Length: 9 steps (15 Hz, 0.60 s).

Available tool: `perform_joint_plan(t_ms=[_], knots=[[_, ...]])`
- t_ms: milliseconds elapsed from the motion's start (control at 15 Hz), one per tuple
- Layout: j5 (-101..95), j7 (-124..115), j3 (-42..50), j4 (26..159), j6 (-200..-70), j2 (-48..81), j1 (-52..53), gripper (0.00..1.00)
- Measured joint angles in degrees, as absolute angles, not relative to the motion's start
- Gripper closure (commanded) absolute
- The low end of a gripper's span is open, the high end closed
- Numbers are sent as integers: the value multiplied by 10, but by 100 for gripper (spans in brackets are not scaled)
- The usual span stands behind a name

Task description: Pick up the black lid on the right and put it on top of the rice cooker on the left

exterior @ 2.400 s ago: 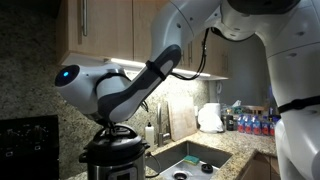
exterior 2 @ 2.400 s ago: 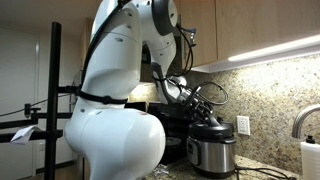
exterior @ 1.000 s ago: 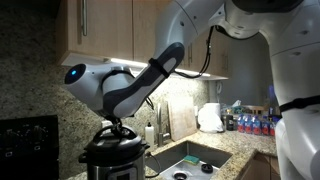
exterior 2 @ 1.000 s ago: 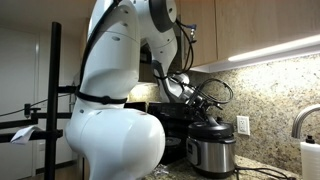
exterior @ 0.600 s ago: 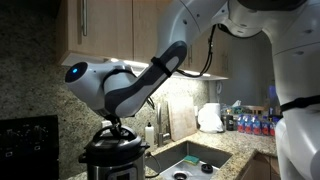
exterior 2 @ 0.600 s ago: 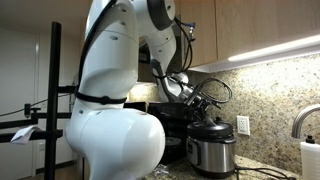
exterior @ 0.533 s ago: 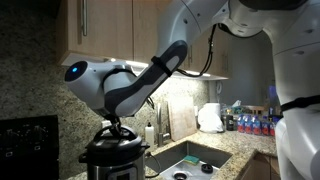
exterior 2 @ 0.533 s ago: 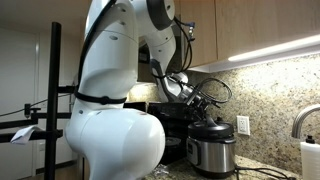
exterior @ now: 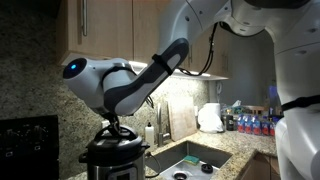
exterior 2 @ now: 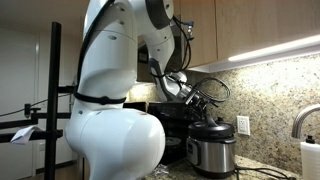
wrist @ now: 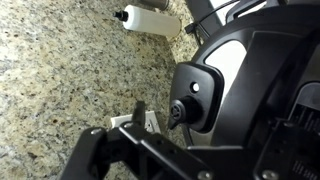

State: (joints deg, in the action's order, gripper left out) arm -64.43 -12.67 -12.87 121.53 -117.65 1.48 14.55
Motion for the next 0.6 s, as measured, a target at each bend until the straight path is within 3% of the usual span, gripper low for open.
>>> perform_joint_plan(t_ms=[600], knots=[[-624,-127,-142,1261,-1247,-36,152,0]])
